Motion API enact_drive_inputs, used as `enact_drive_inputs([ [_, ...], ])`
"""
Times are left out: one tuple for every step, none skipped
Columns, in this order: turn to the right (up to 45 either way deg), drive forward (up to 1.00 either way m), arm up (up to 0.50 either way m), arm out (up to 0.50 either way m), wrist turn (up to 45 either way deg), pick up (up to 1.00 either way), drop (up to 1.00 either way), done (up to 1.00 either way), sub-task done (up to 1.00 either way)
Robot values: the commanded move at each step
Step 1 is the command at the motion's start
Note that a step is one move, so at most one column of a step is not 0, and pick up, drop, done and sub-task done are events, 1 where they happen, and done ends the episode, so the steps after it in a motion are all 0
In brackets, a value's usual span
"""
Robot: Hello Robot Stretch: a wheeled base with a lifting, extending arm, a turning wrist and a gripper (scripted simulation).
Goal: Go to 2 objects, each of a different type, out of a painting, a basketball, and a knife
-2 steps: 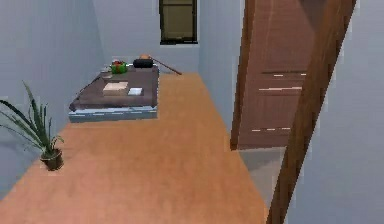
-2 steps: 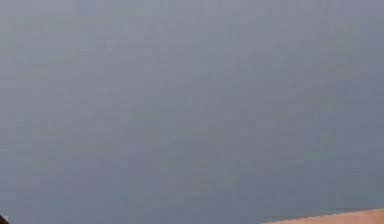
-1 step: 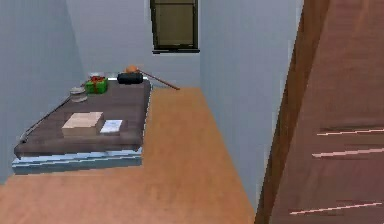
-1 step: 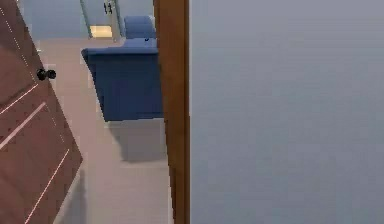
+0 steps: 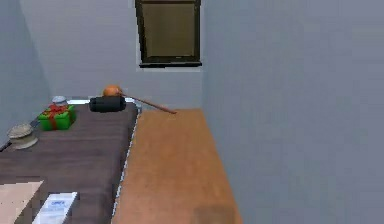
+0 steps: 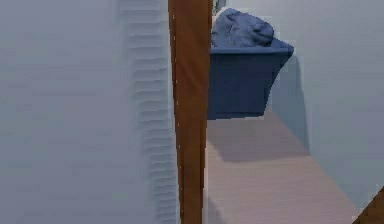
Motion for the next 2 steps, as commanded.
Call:
enact_drive_inputs([
  [-6.0,0.0,0.0,0.0,0.0,0.0,0.0,0.0,0.0],
  [-3.0,0.0,0.0,0.0,0.0,0.0,0.0,0.0,0.0],
])
